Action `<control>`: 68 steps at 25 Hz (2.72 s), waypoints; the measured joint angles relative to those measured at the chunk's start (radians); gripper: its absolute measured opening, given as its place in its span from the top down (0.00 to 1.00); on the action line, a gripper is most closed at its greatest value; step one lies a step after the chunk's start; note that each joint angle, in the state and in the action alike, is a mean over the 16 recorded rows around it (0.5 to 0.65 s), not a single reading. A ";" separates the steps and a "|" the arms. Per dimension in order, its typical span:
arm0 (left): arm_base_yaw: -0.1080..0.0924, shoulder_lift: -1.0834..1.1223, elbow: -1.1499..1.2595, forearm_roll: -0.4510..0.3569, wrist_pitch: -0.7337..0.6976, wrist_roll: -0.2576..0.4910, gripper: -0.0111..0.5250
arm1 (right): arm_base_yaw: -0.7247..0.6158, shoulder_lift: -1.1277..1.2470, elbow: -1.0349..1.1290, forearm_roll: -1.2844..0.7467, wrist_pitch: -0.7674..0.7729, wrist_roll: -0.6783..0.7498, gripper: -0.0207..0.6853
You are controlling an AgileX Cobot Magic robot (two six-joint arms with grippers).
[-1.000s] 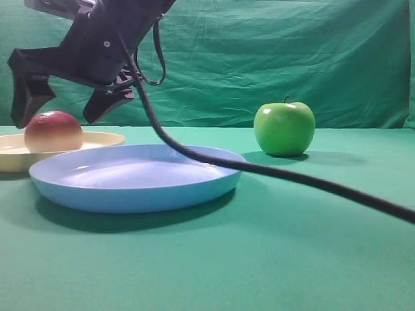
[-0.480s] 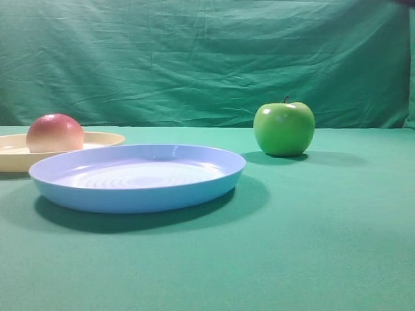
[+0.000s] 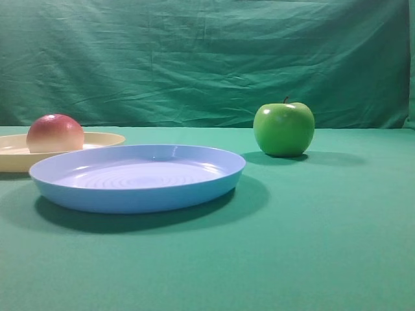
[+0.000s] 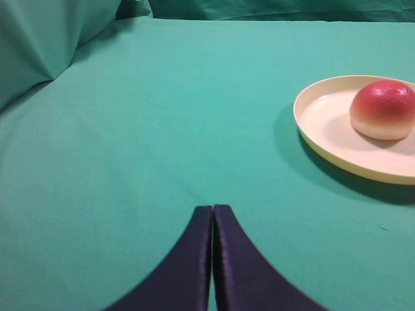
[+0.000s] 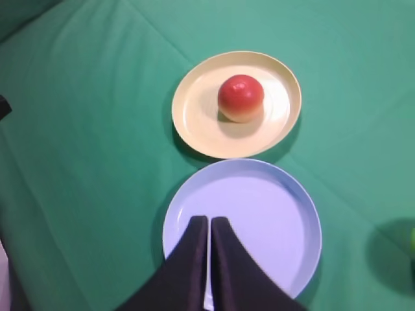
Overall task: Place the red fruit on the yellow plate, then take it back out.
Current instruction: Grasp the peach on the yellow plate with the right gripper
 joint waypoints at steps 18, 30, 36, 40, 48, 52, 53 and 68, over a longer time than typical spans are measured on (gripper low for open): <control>0.000 0.000 0.000 0.000 0.000 0.000 0.98 | -0.262 -0.498 0.443 -0.058 -0.182 0.064 0.97; 0.000 0.000 0.000 0.000 0.000 0.000 0.98 | -0.503 -0.979 0.860 -0.072 -0.425 0.067 0.97; 0.000 0.000 0.000 0.000 0.000 0.000 0.98 | -0.593 -1.204 1.070 -0.086 -0.505 0.067 0.97; 0.000 0.000 0.000 0.000 0.000 0.000 0.98 | -0.632 -1.306 1.200 -0.090 -0.544 0.067 0.97; 0.000 0.000 0.000 0.000 0.000 0.000 0.98 | -0.658 -1.389 1.371 -0.087 -0.581 0.067 0.97; 0.000 0.000 0.000 0.000 0.000 0.000 0.98 | -0.658 -1.391 1.402 -0.086 -0.566 0.067 0.97; 0.000 0.000 0.000 0.000 0.000 0.000 0.98 | -0.658 -1.391 1.405 -0.086 -0.560 0.067 0.97; 0.000 0.000 0.000 0.000 0.000 0.000 0.98 | -0.638 -1.379 1.389 0.048 -0.508 0.069 0.97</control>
